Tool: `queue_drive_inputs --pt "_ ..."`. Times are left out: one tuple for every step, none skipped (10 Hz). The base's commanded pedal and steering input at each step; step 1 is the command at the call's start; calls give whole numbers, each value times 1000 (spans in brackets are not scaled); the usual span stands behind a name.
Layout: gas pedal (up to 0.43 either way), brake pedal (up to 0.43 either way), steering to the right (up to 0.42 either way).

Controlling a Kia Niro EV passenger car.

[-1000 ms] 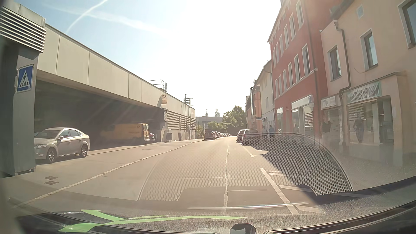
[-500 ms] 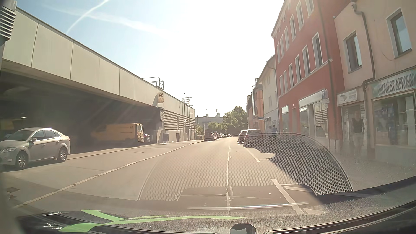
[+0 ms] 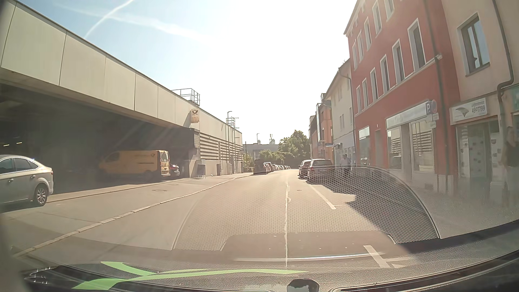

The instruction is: Follow the waypoints while adhering to traffic rules and regulations

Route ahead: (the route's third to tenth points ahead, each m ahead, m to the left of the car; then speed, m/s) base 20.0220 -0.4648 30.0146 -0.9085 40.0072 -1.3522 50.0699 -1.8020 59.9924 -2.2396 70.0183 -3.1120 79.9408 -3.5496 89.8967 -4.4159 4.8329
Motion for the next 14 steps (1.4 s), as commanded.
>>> queue_drive_inputs --pt "67 0 -9" --pt "67 0 -12" --pt "67 0 -14" --pt "67 0 -14" --pt "67 0 -15" --pt "67 0 -15" --pt "67 0 -15" --pt "67 0 -15" --pt "67 0 -15" --pt "67 0 -15" --pt "67 0 -15" --pt "67 0 -17" --pt "67 0 -18" --pt "67 0 -16"
